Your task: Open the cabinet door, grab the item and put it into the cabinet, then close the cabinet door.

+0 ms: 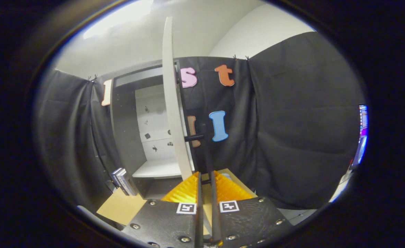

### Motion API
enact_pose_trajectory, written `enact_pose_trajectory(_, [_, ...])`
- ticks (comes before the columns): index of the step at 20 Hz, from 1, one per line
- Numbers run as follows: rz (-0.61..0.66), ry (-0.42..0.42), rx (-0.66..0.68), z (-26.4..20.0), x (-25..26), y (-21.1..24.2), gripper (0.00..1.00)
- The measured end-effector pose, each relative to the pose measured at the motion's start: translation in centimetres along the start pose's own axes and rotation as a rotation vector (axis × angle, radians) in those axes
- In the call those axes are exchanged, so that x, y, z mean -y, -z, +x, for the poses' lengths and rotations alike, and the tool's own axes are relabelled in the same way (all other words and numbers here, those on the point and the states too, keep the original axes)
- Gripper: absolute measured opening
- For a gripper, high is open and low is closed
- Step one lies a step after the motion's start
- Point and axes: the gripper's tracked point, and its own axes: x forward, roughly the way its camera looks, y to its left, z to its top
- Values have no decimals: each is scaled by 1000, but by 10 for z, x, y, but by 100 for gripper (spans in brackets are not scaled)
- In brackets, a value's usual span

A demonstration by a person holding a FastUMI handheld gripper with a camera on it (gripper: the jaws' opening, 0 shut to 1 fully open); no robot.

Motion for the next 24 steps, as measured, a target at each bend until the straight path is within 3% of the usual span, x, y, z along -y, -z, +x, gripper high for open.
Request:
enact_pose_trajectory(3, [12,-6,47,-19,-27,-9,10])
enact_pose_trajectory(7, [46,-153,71,-31,-97,-8,10])
enact_pose_trajectory(13, [-45,-260,-25,-3,-178,46,18])
enact_pose_trajectory(16, [-75,-304,-64,19,-215,76,57])
enact_pose_trajectory(17, [-82,-310,-78,28,-225,86,59])
enact_pose_trajectory(21, [-137,-358,-139,57,-254,135,94])
enact_pose_trajectory(22, [-148,-365,-146,61,-257,143,99])
enact_pose_trajectory(24, [-147,-391,-182,69,-267,166,99])
